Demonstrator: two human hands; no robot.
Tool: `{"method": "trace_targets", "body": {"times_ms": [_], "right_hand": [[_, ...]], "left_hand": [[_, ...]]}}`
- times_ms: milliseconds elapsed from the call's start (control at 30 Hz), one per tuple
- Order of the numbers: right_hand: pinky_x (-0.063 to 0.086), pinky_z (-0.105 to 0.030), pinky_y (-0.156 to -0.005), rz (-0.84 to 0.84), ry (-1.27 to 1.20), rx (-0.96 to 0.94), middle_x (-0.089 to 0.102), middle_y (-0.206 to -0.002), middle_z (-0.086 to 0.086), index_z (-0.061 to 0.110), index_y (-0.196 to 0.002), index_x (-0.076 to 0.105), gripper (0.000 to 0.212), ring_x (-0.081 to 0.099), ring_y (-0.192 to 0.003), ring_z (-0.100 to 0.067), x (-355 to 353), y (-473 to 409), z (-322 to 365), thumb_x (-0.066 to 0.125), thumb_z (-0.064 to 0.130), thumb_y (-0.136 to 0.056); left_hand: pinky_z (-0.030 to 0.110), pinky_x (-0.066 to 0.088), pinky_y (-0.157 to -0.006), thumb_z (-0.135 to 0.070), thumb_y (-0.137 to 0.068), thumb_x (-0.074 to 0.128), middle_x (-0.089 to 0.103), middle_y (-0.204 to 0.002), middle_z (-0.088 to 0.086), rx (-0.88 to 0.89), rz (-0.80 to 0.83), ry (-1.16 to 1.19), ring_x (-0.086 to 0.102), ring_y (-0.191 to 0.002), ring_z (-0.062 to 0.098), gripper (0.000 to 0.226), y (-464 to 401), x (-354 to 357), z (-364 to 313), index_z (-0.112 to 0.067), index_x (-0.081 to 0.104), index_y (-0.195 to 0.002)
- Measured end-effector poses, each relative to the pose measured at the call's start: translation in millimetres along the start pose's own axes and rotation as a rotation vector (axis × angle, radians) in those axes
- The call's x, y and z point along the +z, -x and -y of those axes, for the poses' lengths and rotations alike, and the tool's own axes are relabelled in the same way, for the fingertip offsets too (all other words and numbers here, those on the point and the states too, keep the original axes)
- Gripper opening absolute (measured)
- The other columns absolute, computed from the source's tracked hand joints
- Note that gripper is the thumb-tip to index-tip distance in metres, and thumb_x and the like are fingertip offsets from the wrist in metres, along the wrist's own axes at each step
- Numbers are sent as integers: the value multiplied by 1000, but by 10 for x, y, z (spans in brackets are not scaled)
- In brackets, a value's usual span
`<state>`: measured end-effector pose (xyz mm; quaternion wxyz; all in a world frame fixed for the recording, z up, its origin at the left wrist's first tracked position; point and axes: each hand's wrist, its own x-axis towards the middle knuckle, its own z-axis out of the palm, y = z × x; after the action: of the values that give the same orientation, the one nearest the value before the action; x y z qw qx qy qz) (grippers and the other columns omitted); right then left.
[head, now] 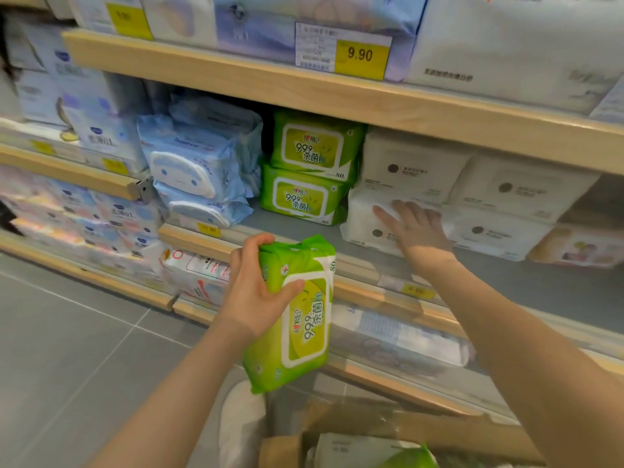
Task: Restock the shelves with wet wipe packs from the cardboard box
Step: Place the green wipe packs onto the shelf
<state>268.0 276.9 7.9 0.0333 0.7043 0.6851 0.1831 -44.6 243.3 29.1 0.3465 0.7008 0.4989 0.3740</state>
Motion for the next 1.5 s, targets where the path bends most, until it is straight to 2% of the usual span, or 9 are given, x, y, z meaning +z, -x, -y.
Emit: {"method": "trace_targets", "body": {"times_ms": [233, 333, 433, 667, 900, 1033, 1200, 1333, 1500], "right_hand": [[8, -44, -115, 14, -156, -70, 20, -154, -12, 27, -151, 9, 72, 18, -141, -30, -146, 36, 30, 52, 18, -94], [27, -33, -109, -113, -607, -77, 33, -148, -4, 26, -149, 17, 65, 34, -132, -17, -400, 444, 310, 49, 40, -94], [34, -29, -107, 84, -1113, -18, 36, -146, 6, 32, -147, 22, 74, 39, -126, -3, -601, 814, 659, 57, 52, -85], [54, -41, -87, 434, -1794, 75, 62, -125, -5, 27, -142, 26, 90, 63, -110, -24, -940, 935, 747, 75, 2, -72], [57, -40, -77, 81, -1951, 316, 62, -121, -5, 32, -140, 25, 102, 65, -105, -24, -1006, 1151, 644, 81, -3, -63], [57, -41, -71, -2, -2045, 421, 61, -121, -10, 26, -132, 31, 88, 65, -104, -29, -1091, 1185, 601, 79, -2, -64], [54, -37, -86, 2, -1803, 429, 54, -133, -7, 33, -140, 20, 111, 61, -112, -18, -1211, 1189, 541, 89, 13, -55], [20, -39, -117, -196, -929, 68, 11, -156, 8, 48, -141, 1, 128, 13, -142, -7, -1447, 1126, 372, 91, 41, -50], [-4, -45, -116, 74, -153, -406, 24, -154, 0, 41, -147, 17, 109, 17, -144, -19, -1600, 886, 533, 75, 62, -57]], "left_hand": [[30, 39, -86, -26, -74, 77, 39, -120, -2, -5, -12, 27, 45, -103, 13, 62, -32, -50, -10, -39, 32, -115], [40, 45, -94, -37, -70, 78, 42, -121, -1, -24, -31, 91, 49, -106, 15, 64, -4, -55, -72, -35, 36, -118], [45, 48, -93, -51, -57, 73, 45, -122, 0, -38, 1, 173, 53, -108, 16, 72, 49, 0, -188, -38, 36, -118], [47, 51, -90, -55, -54, 76, 51, -127, 0, 28, 160, 296, 57, -112, 19, 80, 164, 109, -326, -51, 34, -121], [36, 49, -95, -50, -44, 89, 44, -135, -5, -162, 397, 284, 51, -117, 11, 127, 226, 76, -276, -34, 17, -147], [24, 54, -76, -34, -46, 93, 65, -113, -7, -189, 512, 307, 64, -92, 2, 95, 284, 53, -199, -24, 46, -128], [28, 55, -76, -29, -34, 92, 70, -101, -3, -185, 335, 397, 68, -87, 10, 80, 280, 31, -220, -29, 57, -106], [24, 51, -68, -12, -46, 93, 65, -97, -8, -104, 260, 217, 62, -84, 7, 74, 240, -84, -227, -29, 55, -107], [17, 48, -71, -12, -49, 92, 62, -102, -4, -4, 322, 53, 59, -89, 8, 77, 215, -161, -158, -29, 53, -114]]}}
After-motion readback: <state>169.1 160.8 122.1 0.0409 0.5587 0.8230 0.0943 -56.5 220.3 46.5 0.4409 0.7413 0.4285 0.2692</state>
